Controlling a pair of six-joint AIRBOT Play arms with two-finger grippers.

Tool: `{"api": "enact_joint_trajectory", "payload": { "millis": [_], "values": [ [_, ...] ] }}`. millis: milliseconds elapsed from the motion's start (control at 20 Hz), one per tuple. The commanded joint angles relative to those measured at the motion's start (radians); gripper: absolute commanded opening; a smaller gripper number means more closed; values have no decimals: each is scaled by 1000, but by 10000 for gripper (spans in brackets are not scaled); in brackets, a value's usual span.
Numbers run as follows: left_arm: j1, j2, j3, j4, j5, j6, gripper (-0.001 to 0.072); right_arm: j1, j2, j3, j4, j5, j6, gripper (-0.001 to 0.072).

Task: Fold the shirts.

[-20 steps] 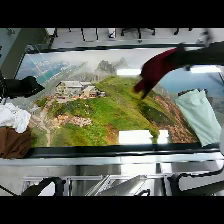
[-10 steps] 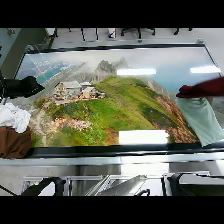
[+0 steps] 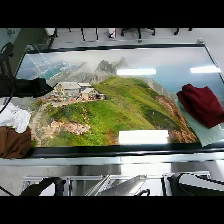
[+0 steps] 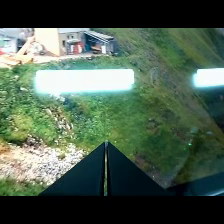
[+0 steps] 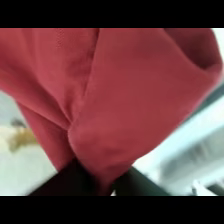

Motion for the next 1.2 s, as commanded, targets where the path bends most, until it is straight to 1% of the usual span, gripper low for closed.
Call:
{"api": "enact_joint_trajectory", "payload": {
  "millis": [0, 50, 150, 300, 350, 400, 450, 550, 600, 750, 850, 900, 1050, 1100, 1150],
  "values": [
    [-56, 0, 0, 1, 21, 1, 14, -2, 9, -96, -76, -20, 14, 640],
    [-68, 0, 0, 2, 22, 1, 15, -2, 9, -94, -110, -29, 22, 653],
    [-80, 0, 0, 2, 20, 1, 15, -2, 9, -78, -143, -28, 22, 646],
    [-86, 0, 0, 1, 9, 1, 15, -1, 9, -26, -114, -19, 21, 643],
    [-86, 0, 0, 1, 9, 0, 15, -1, 9, -8, -69, -16, 21, 544],
    [-86, 0, 0, 1, 8, 0, 14, -1, 11, 3, 11, -5, 10, 210],
    [-86, 0, 0, 0, 8, 0, 15, 3, 18, 4, 112, 16, -11, 34],
    [-86, 0, 0, -3, 8, -8, 15, 47, 40, 2, 276, 89, -60, 19],
    [-87, 0, 0, -4, 9, -34, 15, 89, 57, -2, 300, 126, -84, 19],
    [-88, 11, -23, -82, 23, -37, 15, 294, 147, -74, 296, 255, -181, 19],
    [-119, 79, -137, -95, 22, -37, 15, 473, 254, -218, 296, 360, -238, 19],
    [-145, 134, -228, -97, 8, -37, 14, 582, 321, -322, 295, 435, -256, 19],
    [-234, 296, -485, -96, -49, -38, 15, 898, 485, -629, 297, 679, -253, 19],
    [-249, 335, -542, -96, -64, -43, 15, 968, 502, -684, 298, 723, -252, 19],
    [-255, 365, -577, -96, -75, -68, 14, 1004, 502, -702, 297, 730, -240, 19]
  ]
}}
